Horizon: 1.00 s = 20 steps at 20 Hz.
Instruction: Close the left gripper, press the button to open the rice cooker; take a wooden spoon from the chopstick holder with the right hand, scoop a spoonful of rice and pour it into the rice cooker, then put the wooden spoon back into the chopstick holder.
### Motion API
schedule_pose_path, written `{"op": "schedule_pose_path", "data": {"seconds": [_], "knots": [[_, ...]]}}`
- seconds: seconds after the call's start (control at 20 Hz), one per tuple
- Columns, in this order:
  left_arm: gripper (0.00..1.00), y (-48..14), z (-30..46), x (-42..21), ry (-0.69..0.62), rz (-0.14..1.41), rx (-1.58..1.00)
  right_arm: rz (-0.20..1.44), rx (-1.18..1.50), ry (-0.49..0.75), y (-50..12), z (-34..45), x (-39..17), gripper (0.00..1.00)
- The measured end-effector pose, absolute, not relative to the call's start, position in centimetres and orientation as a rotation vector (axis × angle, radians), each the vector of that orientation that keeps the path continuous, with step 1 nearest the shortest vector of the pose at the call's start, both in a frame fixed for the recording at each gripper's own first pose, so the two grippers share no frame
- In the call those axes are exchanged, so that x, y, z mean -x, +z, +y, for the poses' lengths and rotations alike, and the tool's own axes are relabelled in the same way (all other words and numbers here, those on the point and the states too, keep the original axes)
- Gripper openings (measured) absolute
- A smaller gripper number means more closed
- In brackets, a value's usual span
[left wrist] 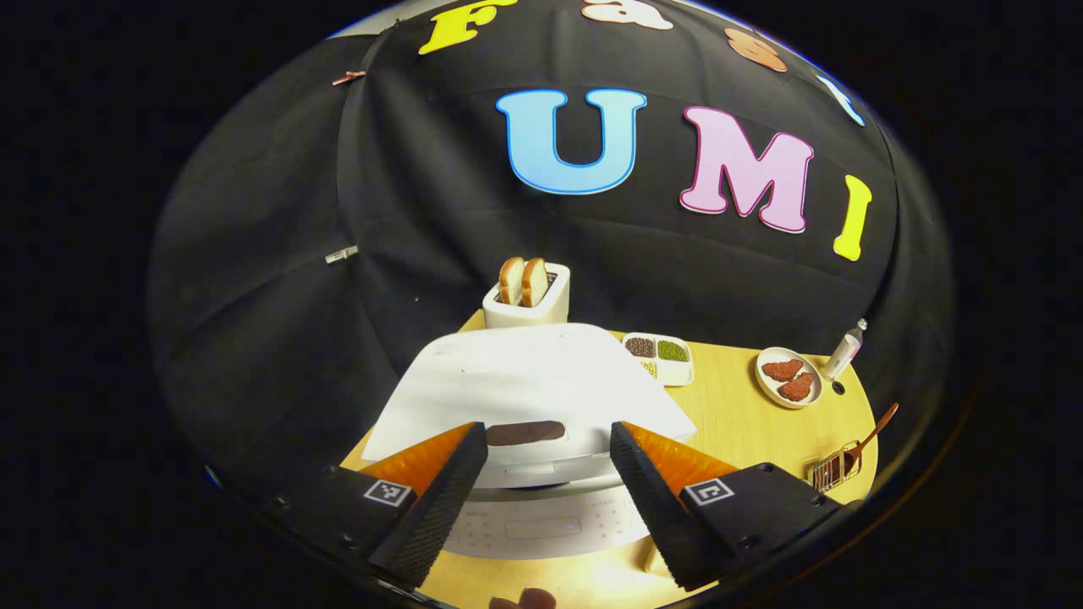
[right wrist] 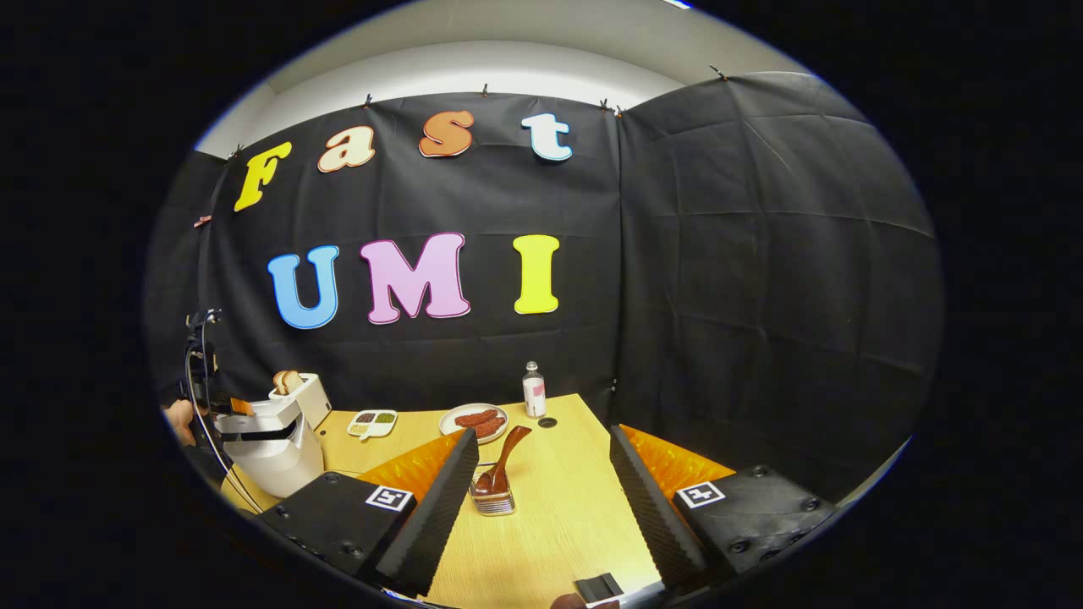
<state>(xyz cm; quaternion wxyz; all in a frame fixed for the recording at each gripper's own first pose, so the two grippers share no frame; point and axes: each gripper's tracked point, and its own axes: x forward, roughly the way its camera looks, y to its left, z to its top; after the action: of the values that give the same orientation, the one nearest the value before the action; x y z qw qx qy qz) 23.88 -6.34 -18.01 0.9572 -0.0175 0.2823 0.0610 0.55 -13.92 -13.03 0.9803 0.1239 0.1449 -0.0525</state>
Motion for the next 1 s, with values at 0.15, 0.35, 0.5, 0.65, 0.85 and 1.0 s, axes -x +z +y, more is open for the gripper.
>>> {"op": "schedule_pose_path", "data": {"seconds": [0.15, 0.35, 0.5, 0.65, 0.85, 1.0], "knots": [[1.00, -18.9, -6.3, -23.9, 0.127, 0.601, 0.080, 0.299, -0.240, -0.107, -13.4, -14.2, -0.1, 0.97], [1.00, -20.4, -5.1, -24.5, 0.187, 0.628, 0.044, 0.303, -0.248, -0.117, -13.6, -14.8, 0.3, 0.97], [1.00, -21.7, -5.3, -24.6, 0.204, 0.642, 0.047, 0.313, -0.258, -0.124, -14.2, -15.2, 0.6, 0.97], [1.00, -23.7, -5.3, -24.1, 0.218, 0.674, 0.048, 0.320, -0.256, -0.125, -14.5, -15.3, 0.6, 0.97], [1.00, -23.9, -5.3, -23.7, 0.217, 0.650, 0.042, 0.319, -0.251, -0.130, -14.5, -15.7, 0.7, 0.97], [1.00, -24.2, -5.3, -23.6, 0.212, 0.646, 0.039, 0.322, -0.243, -0.132, -14.7, -15.9, 0.9, 1.00]]}}
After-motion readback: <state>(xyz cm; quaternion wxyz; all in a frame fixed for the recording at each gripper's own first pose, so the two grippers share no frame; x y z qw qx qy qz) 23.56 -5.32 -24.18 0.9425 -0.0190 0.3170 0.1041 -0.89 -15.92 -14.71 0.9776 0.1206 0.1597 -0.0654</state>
